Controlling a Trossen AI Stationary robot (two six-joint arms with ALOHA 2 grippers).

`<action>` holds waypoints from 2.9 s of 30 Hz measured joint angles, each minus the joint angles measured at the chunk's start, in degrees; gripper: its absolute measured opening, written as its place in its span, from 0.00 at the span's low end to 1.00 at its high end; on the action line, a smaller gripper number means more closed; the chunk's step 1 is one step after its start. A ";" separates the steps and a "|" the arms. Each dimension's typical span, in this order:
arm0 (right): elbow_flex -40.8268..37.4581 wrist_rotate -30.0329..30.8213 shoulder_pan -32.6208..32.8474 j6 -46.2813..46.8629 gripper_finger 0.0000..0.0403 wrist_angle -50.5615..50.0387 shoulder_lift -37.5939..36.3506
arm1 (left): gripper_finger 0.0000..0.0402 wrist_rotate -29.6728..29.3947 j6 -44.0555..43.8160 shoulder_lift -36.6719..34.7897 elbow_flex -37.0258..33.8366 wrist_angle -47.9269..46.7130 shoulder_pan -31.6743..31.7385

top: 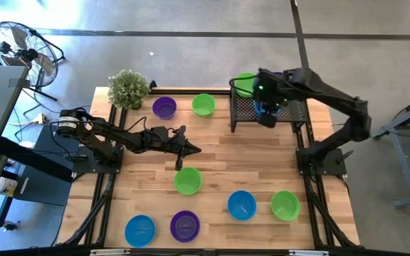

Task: Pick & Place Mini bowls
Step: Stack the blue bowl on the other blue bowl on the shelf, then stack the green bowl on the other green bowl on the shelf

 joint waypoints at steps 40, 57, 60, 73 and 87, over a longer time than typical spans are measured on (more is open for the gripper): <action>-12.76 -5.48 -6.43 -3.90 0.23 8.29 0.11 | 0.00 0.00 0.02 0.00 0.00 -0.81 0.00; -17.73 -7.75 -2.20 -5.90 0.00 23.25 -10.33 | 0.00 0.73 0.09 -0.02 0.00 -1.33 0.00; -26.80 -9.04 -0.13 -5.28 0.00 35.59 -18.18 | 0.00 0.79 0.09 -0.02 0.02 -1.30 0.00; -69.27 -9.84 12.00 -3.98 0.00 95.78 -38.97 | 0.00 1.61 -3.02 -2.54 4.54 -18.96 -1.19; -85.88 -6.01 20.47 -4.23 0.00 120.20 -39.52 | 0.00 -6.70 -4.37 -19.72 15.57 -61.35 -12.25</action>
